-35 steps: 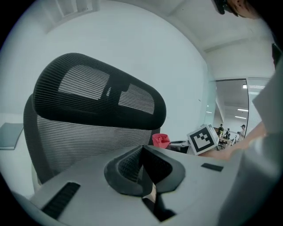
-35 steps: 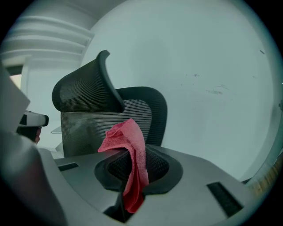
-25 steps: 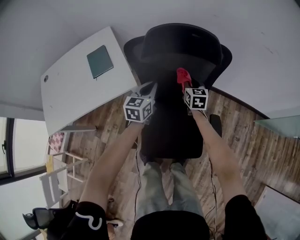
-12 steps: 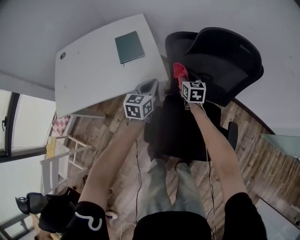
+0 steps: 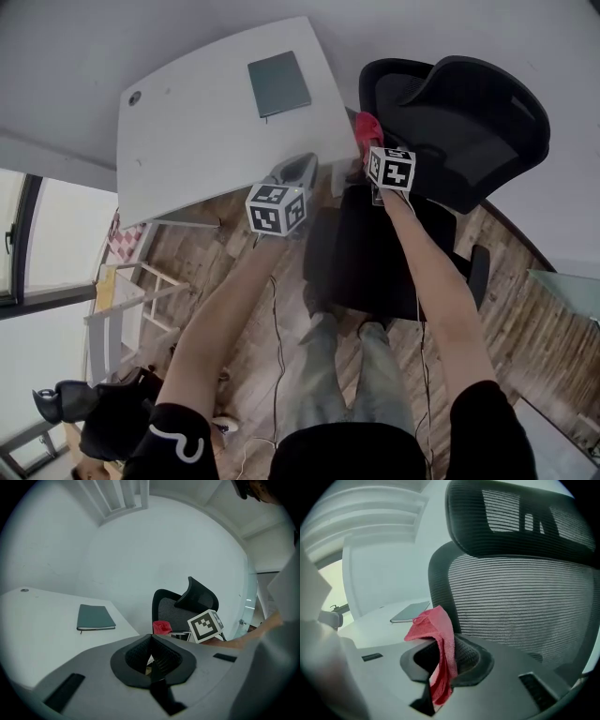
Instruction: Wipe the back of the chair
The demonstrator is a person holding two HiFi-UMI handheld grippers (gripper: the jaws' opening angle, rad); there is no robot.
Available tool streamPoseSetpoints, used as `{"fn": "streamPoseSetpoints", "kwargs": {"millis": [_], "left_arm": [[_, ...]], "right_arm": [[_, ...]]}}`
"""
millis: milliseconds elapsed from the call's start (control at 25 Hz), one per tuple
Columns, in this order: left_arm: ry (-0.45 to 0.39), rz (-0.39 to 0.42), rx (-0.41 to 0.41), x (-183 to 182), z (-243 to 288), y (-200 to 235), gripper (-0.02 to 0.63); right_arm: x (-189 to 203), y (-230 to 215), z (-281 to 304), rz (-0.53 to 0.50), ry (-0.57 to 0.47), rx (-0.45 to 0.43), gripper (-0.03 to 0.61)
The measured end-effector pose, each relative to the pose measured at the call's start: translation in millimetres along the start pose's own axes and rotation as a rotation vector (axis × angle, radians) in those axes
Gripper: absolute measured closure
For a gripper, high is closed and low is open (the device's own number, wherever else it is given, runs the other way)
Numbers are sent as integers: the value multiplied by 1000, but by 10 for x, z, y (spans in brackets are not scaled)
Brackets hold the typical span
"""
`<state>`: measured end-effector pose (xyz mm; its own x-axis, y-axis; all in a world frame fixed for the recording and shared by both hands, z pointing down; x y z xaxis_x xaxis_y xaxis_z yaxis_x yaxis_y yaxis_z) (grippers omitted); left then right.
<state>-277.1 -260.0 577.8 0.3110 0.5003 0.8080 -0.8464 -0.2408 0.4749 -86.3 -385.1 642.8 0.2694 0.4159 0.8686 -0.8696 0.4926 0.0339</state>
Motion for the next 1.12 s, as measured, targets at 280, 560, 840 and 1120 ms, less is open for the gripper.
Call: {"fn": "streamPoseSetpoints", "kwargs": {"millis": [280, 560, 840, 1120], "left_arm": [[15, 4, 17, 59, 155, -125, 588], [36, 24, 59, 175, 441, -558, 588], [73, 61, 109, 317, 801, -1065, 588], [81, 72, 147, 467, 1218, -1673, 588]], "right_arm": [[55, -281, -54, 2, 6, 34, 506], [146, -751, -310, -5, 1, 70, 506], [330, -1384, -634, 3, 10, 120, 506], [568, -2133, -1065, 28, 15, 179, 506]]}}
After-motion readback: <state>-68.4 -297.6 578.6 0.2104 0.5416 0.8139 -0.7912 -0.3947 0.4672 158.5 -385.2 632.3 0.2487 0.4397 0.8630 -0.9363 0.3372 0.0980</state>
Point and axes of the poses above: the fingertips, and each gripper's own axes: z forward along the fingers, y to its left, x out of its underside, the point moved 7 cm from there along -z, backward along the fingers, and after that the axes turned 11 degrees about -z, right-handed, at the moved point
